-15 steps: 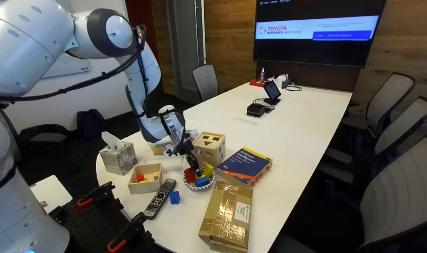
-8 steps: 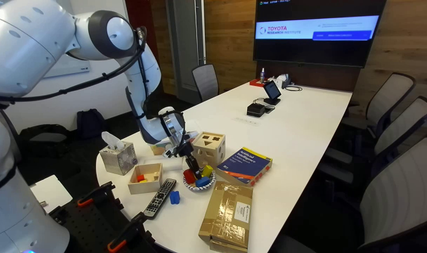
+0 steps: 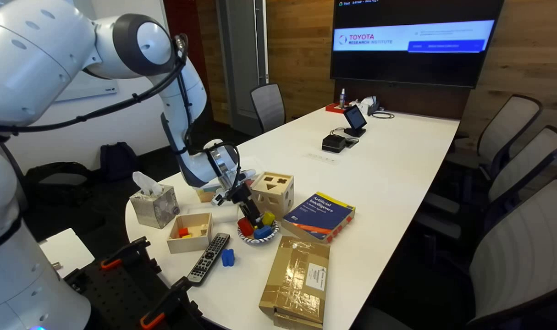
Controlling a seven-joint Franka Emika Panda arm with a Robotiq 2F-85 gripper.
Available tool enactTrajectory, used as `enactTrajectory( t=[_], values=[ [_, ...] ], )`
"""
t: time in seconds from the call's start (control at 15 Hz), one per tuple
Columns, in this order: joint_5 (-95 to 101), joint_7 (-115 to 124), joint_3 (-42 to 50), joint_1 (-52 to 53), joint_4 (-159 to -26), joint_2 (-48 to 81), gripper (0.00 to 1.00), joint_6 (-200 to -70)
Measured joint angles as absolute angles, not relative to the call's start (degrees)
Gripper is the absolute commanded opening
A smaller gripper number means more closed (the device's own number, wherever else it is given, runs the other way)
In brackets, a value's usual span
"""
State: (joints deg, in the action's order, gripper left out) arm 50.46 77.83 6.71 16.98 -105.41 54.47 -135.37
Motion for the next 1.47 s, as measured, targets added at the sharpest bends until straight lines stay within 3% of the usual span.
enactTrajectory(
  t=[1.47],
  values=[
    [50.73,78.31,4.7,18.2,-106.63,53.33,1.0,-138.38]
  ],
)
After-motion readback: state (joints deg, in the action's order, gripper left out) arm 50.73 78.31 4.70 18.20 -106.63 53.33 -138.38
